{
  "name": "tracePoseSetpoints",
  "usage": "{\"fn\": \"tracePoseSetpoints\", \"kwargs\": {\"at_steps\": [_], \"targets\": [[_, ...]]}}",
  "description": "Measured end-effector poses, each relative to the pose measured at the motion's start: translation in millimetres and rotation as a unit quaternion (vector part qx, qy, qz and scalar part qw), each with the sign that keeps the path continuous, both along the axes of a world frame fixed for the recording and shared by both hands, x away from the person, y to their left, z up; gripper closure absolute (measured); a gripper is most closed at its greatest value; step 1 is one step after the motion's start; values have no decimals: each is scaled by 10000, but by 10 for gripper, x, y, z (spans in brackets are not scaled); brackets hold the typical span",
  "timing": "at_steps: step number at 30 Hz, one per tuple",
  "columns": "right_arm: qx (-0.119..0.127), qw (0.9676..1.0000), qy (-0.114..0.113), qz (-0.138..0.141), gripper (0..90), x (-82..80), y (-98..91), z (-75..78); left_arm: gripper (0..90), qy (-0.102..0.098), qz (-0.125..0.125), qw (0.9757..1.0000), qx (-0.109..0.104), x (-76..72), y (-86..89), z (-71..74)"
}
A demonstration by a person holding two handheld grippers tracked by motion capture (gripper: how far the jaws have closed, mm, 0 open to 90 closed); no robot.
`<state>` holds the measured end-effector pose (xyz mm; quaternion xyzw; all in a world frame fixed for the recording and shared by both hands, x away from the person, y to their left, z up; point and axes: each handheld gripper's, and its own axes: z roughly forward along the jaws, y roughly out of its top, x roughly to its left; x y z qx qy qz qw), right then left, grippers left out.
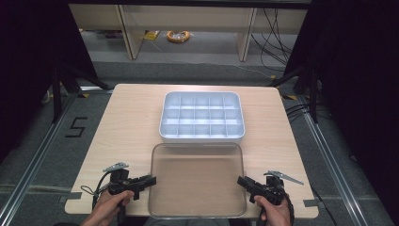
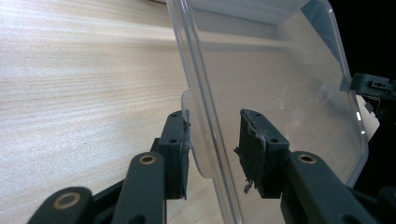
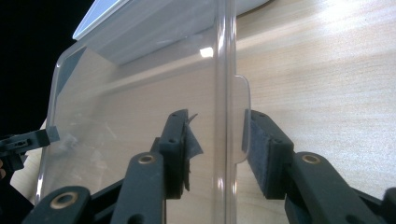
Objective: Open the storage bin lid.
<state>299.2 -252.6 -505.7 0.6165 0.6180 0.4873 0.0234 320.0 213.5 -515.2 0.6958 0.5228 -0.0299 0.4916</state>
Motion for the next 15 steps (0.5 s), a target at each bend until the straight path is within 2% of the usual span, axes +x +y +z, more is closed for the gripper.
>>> {"fn": "tracePoseSetpoints", "kwargs": {"at_steps": [1,2,3,4,6,9,10,11,12,13,14,15], "targets": [[0,10000,0,0,619,0,0,0,622,7,0,10000,45,4,-2,-2],[49,10000,-3,48,617,10,6,-15,619,-10,78,10000,-21,8,-21,-10],[-49,10000,-72,5,616,32,13,-40,618,26,-7,10000,50,15,-6,-10],[-40,10000,78,11,616,24,13,-24,616,21,-9,10000,66,21,-7,-16],[-85,9999,40,41,617,42,8,-41,613,86,24,10000,8,37,-13,-22],[24,9999,57,102,617,46,9,-23,611,94,-11,9999,36,52,-5,-28],[110,9996,239,-54,616,32,41,-1,611,93,-11,9999,41,54,-6,-29],[-96,9999,123,60,615,65,16,-40,608,98,-3,9999,64,57,-11,-32],[-96,9999,123,60,615,65,16,-40,606,98,-3,9999,64,57,-11,-32],[17,9996,287,-48,614,53,43,-23,606,115,79,9999,-1,59,-29,-33],[7,9994,344,-70,614,54,54,-23,605,106,-31,9999,87,65,-8,-36],[-127,9996,244,-55,614,68,48,-42,604,125,-15,9999,95,69,-10,-38]]}}
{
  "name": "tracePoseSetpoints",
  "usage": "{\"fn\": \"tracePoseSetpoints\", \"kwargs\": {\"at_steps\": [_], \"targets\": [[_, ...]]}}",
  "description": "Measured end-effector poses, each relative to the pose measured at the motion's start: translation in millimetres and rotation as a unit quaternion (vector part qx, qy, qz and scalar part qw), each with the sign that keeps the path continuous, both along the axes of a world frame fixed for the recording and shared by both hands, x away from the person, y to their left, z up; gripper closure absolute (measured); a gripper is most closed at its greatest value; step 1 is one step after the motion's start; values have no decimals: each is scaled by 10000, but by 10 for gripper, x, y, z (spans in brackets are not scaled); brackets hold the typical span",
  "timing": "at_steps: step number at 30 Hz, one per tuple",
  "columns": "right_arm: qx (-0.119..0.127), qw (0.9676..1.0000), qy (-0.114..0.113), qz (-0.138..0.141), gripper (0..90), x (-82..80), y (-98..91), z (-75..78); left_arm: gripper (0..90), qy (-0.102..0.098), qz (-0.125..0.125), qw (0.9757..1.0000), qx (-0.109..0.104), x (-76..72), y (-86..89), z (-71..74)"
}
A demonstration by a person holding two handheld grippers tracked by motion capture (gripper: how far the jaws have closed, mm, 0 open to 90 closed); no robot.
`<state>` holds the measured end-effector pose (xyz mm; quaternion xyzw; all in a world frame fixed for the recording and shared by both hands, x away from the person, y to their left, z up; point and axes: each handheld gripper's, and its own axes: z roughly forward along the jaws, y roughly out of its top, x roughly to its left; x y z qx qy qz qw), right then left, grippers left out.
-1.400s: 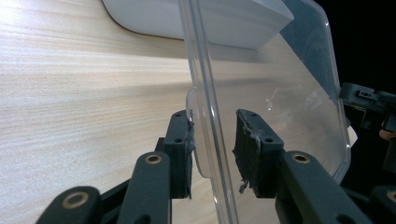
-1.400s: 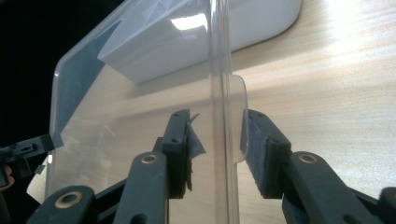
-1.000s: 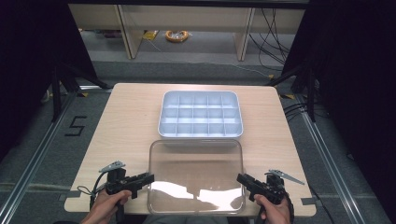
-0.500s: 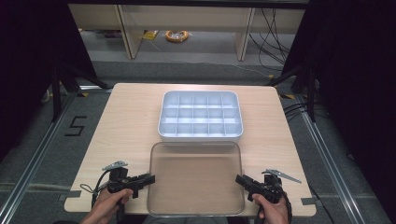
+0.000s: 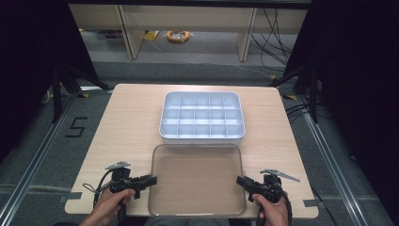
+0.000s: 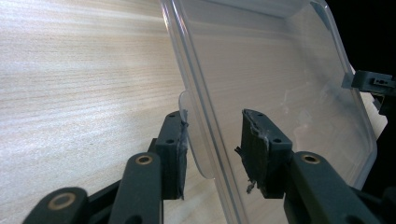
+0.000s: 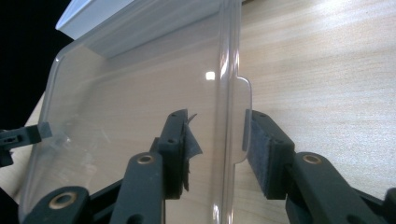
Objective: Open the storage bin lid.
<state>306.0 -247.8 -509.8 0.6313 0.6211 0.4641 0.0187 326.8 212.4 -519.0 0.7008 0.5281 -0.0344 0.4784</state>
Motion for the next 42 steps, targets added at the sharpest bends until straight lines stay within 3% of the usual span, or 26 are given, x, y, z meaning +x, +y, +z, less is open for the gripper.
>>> {"fn": "tracePoseSetpoints", "kwargs": {"at_steps": [1,3,4,9,10,11,12,16,18,19,20,25,26,29,30,31,32,33,34,35,36,39,40,42], "targets": [[-64,9998,-133,123,613,20,-18,-24,603,15,1,10000,14,5,0,-2],[-130,9999,-67,65,612,24,-7,-26,600,48,128,9999,-70,14,-25,-5],[3,10000,72,13,612,13,15,-14,599,47,170,9998,-19,22,-29,-8],[-8,10000,82,4,606,16,15,-16,594,67,124,9999,-15,36,-35,-18],[-169,9998,-57,87,606,28,-8,-28,594,81,5,9999,97,40,-17,-18],[-36,10000,83,0,606,18,16,-15,592,79,6,9999,144,39,-18,-21],[-213,9996,-123,120,606,39,-17,-42,591,70,106,9999,46,37,-42,-30],[-259,9995,-114,110,595,39,-17,-43,585,146,66,9998,99,37,-48,-33],[-240,9997,18,59,587,28,13,-28,581,149,76,9998,104,37,-59,-42],[-147,9997,188,-65,586,14,40,-11,582,149,76,9998,104,37,-59,-42],[-360,9993,-75,106,584,40,-5,-42,582,140,78,9998,115,37,-61,-42],[-373,9991,-121,129,542,49,-1,-50,566,65,96,9997,220,27,-85,-33],[-427,9991,-3,0,512,42,17,-41,556,65,136,9997,198,24,-90,-30],[-321,9993,42,-172,502,29,28,4,473,-16,194,9993,312,25,-75,-11],[-364,9991,-66,-210,501,28,22,25,473,-86,202,9991,362,27,-60,4],[-574,9978,-319,-92,497,45,-16,26,471,-159,158,9989,416,25,-38,24],[-566,9979,-202,-249,492,30,5,50,461,-183,203,9987,429,23,-34,31],[-633,9973,-339,-126,492,43,-34,38,447,-171,281,9986,420,20,-42,35],[-441,9985,-130,-293,482,27,-2,54,426,-178,314,9985,418,14,-43,39],[-441,9985,-130,-293,482,27,-2,54,426,-178,314,9985,418,14,-43,39],[-472,9983,-241,-251,473,34,-2,54,423,-195,228,9986,426,8,-34,45],[-486,9982,-272,-223,432,28,8,79,404,-299,154,9985,434,-4,-39,72],[-599,9970,-473,-103,417,43,-23,75,396,-363,112,9984,410,-12,-39,84],[-571,9971,-478,-184,404,40,-5,84,386,-388,99,9984,405,-17,-42,92]]}}
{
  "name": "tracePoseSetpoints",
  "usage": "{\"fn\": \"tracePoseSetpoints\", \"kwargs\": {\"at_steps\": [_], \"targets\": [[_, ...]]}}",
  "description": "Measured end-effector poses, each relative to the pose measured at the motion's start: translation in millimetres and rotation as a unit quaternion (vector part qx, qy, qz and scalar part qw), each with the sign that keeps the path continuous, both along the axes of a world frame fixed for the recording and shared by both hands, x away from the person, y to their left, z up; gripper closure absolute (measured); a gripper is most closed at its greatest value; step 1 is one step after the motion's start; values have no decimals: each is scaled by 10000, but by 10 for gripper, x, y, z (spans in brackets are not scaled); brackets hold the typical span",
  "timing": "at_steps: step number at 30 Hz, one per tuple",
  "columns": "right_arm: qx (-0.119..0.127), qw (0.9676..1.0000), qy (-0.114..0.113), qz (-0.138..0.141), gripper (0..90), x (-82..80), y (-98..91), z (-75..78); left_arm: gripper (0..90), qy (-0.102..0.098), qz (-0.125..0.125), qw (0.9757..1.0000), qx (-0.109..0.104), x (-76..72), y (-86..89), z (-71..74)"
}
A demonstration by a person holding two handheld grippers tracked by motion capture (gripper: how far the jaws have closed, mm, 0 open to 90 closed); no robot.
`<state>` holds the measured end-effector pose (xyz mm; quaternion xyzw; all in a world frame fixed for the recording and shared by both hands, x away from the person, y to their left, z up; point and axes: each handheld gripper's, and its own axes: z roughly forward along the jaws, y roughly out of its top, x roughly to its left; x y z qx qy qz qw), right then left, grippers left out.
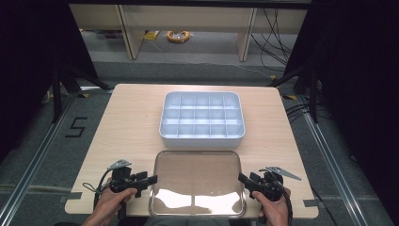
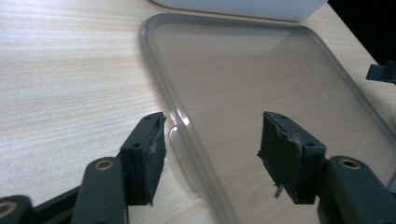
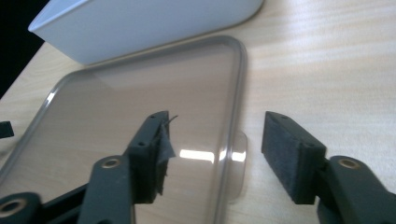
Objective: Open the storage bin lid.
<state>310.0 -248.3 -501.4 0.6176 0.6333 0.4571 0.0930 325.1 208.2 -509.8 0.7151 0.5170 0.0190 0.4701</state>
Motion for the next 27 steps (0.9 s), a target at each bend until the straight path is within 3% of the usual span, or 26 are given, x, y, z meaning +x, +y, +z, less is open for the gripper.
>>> {"fn": "tracePoseSetpoints", "kwargs": {"at_steps": [1,2,5,7,11,12,13,15,16,17,21,22,25,26,27], "targets": [[62,10000,28,22,394,-11,5,29,374,-40,-3,10000,-21,-5,-7,7],[-153,9994,-286,145,371,-3,-8,45,343,-86,-149,9998,-33,-11,-6,21],[-82,9998,-154,-22,358,-52,35,119,323,-127,-176,9997,-69,-18,-19,27],[-205,9986,-477,123,323,-32,16,115,301,-223,-208,9995,-42,-30,-38,40],[-12,9994,-343,74,303,-55,54,138,242,-302,-396,9987,-42,-45,-58,59],[-202,9979,-583,180,297,-39,40,125,221,-277,-499,9984,-38,-47,-58,70],[-67,9990,-408,142,294,-68,69,153,204,-286,-526,9982,-22,-50,-61,75],[-181,9987,-474,92,289,-65,76,147,183,-319,-501,9982,-21,-55,-70,78],[-360,9971,-607,270,284,-57,48,145,169,-392,-585,9975,12,-65,-67,91],[-211,9972,-648,304,281,-54,64,141,145,-392,-585,9975,12,-65,-67,91],[-263,9976,-563,308,268,-75,69,163,145,-537,-600,9967,-18,-99,-83,116],[-225,9970,-683,301,266,-79,67,163,145,-543,-558,9969,-106,-109,-100,122],[-137,9983,-490,285,258,-116,91,197,145,-598,-585,9964,-99,-122,-106,137],[-273,9963,-720,390,253,-102,79,175,145,-622,-597,9962,-86,-135,-108,140],[-273,9963,-720,390,253,-102,79,175,145,-622,-597,9962,-86,-135,-108,140]]}}
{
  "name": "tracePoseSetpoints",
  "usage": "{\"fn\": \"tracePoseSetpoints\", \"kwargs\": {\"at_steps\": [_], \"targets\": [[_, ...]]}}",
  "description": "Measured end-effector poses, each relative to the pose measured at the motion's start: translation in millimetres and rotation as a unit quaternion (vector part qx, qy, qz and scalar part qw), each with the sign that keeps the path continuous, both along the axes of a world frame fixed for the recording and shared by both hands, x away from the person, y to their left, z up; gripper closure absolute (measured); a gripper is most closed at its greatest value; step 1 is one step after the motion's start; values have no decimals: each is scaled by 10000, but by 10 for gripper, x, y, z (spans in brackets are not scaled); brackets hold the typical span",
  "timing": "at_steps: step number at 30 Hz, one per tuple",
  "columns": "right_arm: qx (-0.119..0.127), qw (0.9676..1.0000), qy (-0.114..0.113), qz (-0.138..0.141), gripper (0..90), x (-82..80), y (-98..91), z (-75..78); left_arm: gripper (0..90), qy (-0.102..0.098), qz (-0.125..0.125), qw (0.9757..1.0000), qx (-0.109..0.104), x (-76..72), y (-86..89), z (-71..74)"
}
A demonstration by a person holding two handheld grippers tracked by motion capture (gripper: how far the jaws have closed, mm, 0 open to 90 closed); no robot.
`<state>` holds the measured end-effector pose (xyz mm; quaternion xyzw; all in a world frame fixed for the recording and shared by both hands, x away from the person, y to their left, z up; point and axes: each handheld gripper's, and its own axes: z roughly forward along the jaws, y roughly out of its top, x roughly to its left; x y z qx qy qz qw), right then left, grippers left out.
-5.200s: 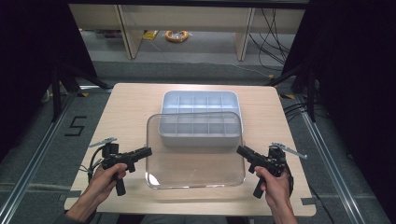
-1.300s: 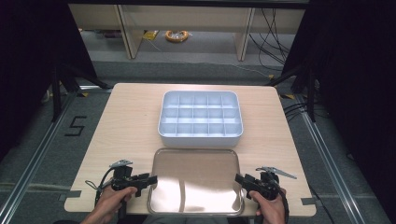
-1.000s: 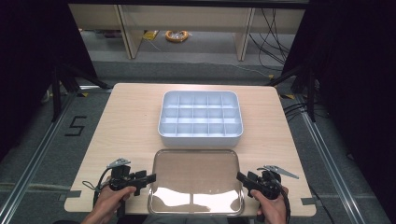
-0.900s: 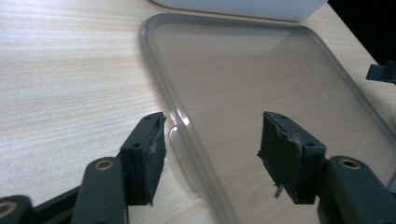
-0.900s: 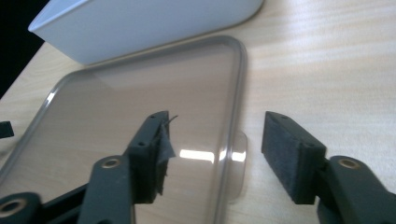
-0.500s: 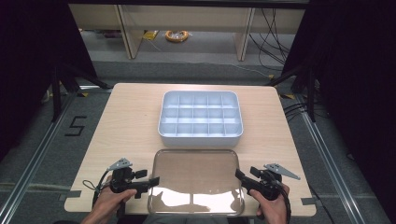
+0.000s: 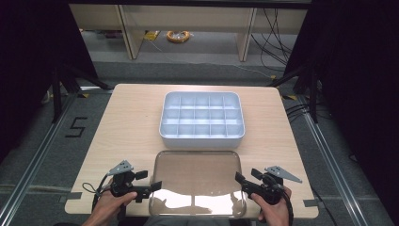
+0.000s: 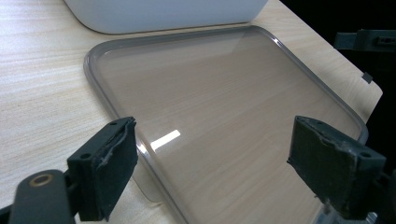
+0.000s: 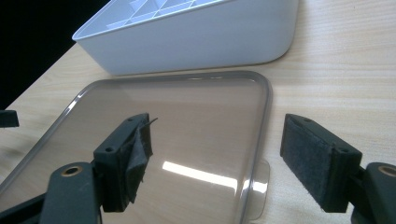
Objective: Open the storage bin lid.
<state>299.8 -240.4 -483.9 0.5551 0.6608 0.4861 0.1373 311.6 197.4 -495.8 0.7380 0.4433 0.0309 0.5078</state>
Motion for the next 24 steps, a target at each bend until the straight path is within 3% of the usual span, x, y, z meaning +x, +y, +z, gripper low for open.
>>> {"fn": "tracePoseSetpoints", "kwargs": {"at_steps": [1,2,3,4,5,7,8,9,11,13,16,17,18,19,21,22,24], "targets": [[97,9996,264,-72,252,-46,36,36,145,4,1,10000,39,-5,0,5],[97,9996,264,-72,252,-46,36,36,145,-7,17,10000,19,-12,-6,5],[-47,10000,-17,72,251,-33,26,15,146,-40,57,10000,-22,-24,-17,2],[-47,10000,-17,72,251,-33,26,15,146,-34,37,10000,0,-29,-17,7],[-63,9999,133,65,251,-59,42,39,146,-36,42,10000,-3,-32,-20,6],[-94,9999,-38,133,251,-54,48,24,146,-43,-2,10000,23,-45,-23,13],[-166,9997,10,161,250,-77,61,28,146,-64,-4,10000,69,-53,-24,14],[-61,9998,146,145,249,-98,83,34,146,-64,-4,10000,69,-53,-24,14],[-184,9995,86,247,249,-100,73,21,146,-129,-29,9999,79,-59,-26,13],[-136,9996,17,254,249,-103,83,9,146,-141,-12,9999,48,-61,-28,5],[-200,9993,69,296,249,-130,84,17,146,-164,-91,9998,87,-77,-34,-3],[-37,9996,185,209,249,-164,118,19,146,-144,-66,9998,93,-79,-43,-10],[-37,9996,185,209,249,-164,118,19,146,-116,-77,9999,72,-90,-49,-12],[-210,9993,102,304,249,-165,93,18,146,-140,-94,9998,105,-98,-51,-12],[-211,9992,110,336,249,-168,93,18,146,-138,-53,9998,106,-116,-57,-14],[-133,9996,190,162,249,-194,119,19,146,-121,-98,9998,133,-119,-54,-10],[-121,9993,259,228,248,-221,109,34,146,-130,-131,9997,171,-148,-61,-13]]}}
